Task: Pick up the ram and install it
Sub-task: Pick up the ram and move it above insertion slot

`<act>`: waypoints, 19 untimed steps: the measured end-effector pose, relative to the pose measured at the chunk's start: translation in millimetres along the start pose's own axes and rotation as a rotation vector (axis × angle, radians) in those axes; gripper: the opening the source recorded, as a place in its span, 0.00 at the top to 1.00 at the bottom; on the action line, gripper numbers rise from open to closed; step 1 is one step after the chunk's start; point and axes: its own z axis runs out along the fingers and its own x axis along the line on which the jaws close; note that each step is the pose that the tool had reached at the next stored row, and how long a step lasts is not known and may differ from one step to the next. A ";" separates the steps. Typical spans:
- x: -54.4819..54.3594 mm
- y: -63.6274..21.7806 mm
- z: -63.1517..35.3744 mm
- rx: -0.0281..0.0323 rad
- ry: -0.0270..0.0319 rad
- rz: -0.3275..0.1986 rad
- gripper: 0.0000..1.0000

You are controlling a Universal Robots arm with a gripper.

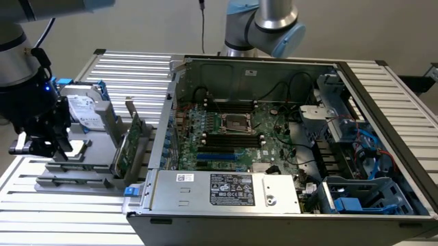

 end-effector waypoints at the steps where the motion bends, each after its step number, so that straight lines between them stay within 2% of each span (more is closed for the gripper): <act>1: 0.1 2.3 1.9 0.0001 -0.0001 0.000 0.69; 7: -0.8 11.7 13.1 0.0009 -0.0003 0.006 0.69; 19: 0.9 12.3 35.0 0.0021 -0.0008 0.026 0.69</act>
